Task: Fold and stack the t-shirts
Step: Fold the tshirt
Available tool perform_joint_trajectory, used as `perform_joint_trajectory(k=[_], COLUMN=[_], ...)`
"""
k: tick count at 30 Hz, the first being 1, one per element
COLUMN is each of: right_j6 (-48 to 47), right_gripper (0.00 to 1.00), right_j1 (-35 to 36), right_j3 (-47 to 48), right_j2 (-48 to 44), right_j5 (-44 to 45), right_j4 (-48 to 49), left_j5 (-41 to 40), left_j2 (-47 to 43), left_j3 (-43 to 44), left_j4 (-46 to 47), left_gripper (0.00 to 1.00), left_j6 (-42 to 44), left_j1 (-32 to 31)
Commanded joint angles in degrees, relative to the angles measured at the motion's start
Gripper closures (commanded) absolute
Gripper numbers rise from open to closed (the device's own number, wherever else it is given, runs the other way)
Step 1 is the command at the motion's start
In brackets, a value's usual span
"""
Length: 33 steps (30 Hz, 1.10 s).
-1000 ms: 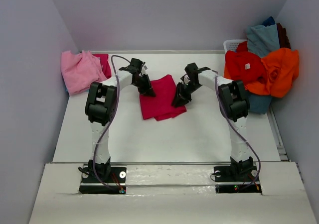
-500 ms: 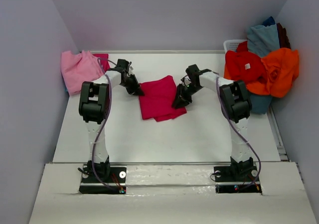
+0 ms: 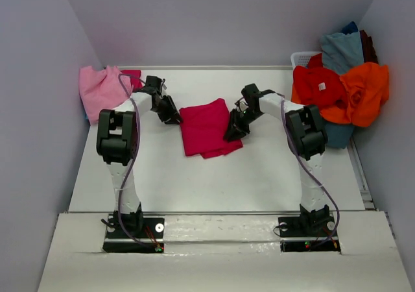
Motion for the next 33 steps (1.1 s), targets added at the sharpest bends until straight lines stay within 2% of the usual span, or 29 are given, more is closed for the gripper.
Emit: perform_joint_trajectory(k=[1, 2, 3, 5, 8, 18, 24, 30, 33], right_j6=[-1.76, -1.85, -1.94, -1.94, -2.11, -1.94, -1.15, 1.31, 1.93], right_gripper=[0.64, 0.64, 0.64, 0.64, 0.64, 0.64, 0.64, 0.55, 0.54], right_j1=[-0.23, -0.23, -0.23, -0.23, -0.23, -0.23, -0.23, -0.23, -0.23], right_j3=[2.16, 2.34, 2.78, 3.04, 3.22, 2.26, 0.41, -5.91, -9.52], right_j2=[0.67, 0.32, 0.06, -0.47, -1.88, -4.16, -10.92, -18.83, -19.98], right_j5=[2.15, 2.58, 2.59, 2.85, 2.94, 3.38, 10.22, 20.59, 18.24], right_j4=[-0.71, -0.80, -1.07, -1.33, -1.24, -0.72, 1.30, 5.34, 8.69], left_j5=[-1.94, -2.12, -2.12, -1.95, 3.39, 14.05, 16.86, 18.27, 18.62], left_j2=[-7.13, -7.75, -9.32, -10.65, -12.67, -17.50, -18.65, -16.90, -15.76], left_j3=[-1.86, -2.12, -3.00, -4.14, -8.53, -28.12, -32.71, -34.64, -35.70], left_j4=[0.04, -0.14, -0.14, -0.05, 2.66, 14.79, 20.07, 22.70, 23.85], left_gripper=[0.55, 0.49, 0.36, 0.25, 0.01, 0.01, 0.01, 0.01, 0.01], left_j6=[1.39, 1.39, 1.56, 1.56, 0.87, -1.34, -2.65, -3.53, -3.80], left_j1=[1.81, 1.81, 1.81, 1.81, 1.81, 1.81, 2.34, 2.86, 2.87])
